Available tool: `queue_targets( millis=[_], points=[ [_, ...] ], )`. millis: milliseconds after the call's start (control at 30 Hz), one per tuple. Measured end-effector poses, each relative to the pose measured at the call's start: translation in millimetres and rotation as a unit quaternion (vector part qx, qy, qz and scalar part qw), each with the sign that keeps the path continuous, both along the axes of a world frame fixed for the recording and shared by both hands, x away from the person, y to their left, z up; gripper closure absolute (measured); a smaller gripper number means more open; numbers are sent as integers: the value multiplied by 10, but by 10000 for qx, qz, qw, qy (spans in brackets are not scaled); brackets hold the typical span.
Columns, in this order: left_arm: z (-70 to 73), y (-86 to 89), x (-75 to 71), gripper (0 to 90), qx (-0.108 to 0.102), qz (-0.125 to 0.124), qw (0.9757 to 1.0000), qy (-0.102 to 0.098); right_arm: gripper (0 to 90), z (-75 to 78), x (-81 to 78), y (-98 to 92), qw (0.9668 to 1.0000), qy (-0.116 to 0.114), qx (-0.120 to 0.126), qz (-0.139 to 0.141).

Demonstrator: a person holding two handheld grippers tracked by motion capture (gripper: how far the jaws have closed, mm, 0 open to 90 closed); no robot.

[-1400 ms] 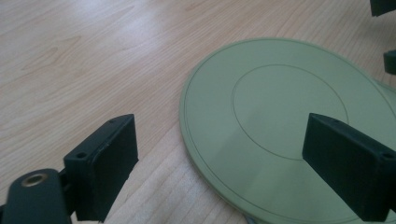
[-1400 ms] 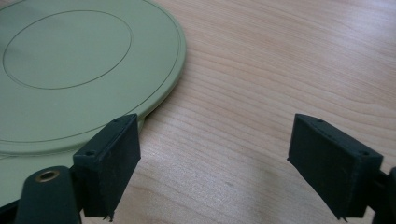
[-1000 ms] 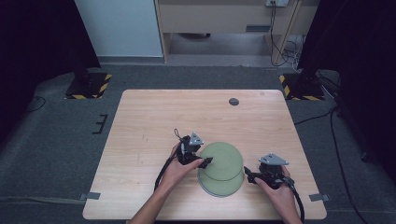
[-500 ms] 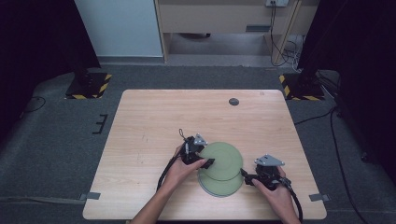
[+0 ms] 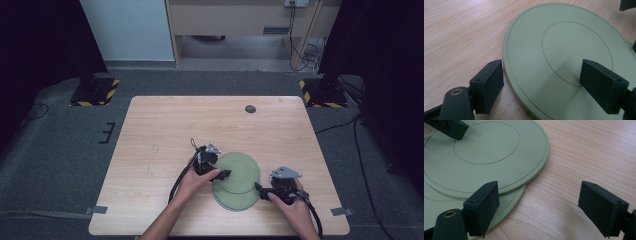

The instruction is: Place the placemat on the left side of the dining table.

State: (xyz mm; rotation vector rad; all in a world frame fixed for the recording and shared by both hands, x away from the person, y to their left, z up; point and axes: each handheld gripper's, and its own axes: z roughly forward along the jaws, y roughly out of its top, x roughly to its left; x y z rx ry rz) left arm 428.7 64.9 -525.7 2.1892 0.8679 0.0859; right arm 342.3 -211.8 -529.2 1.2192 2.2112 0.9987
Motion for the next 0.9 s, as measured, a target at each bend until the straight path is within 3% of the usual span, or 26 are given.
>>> queue_targets(
  millis=[300, 500, 767, 900],
  points=[
    [-2, -31, -17, 150, 23, 3, 10000, -39, 154, -8, 10, 22, 10000, 7, 3, -24],
    [64, -58, -52, 212, 138, 162, 9994, -276, 151, -8, 10, 23, 10000, -6, -16, -19],
    [178, -12, -70, 297, -198, 293, 9987, -364, 131, -11, 16, 24, 10000, -9, -29, -44],
    [228, 31, -73, 388, -344, 326, 9981, -388, 121, -13, 22, 21, 10000, -7, -35, -42]
  ],
)
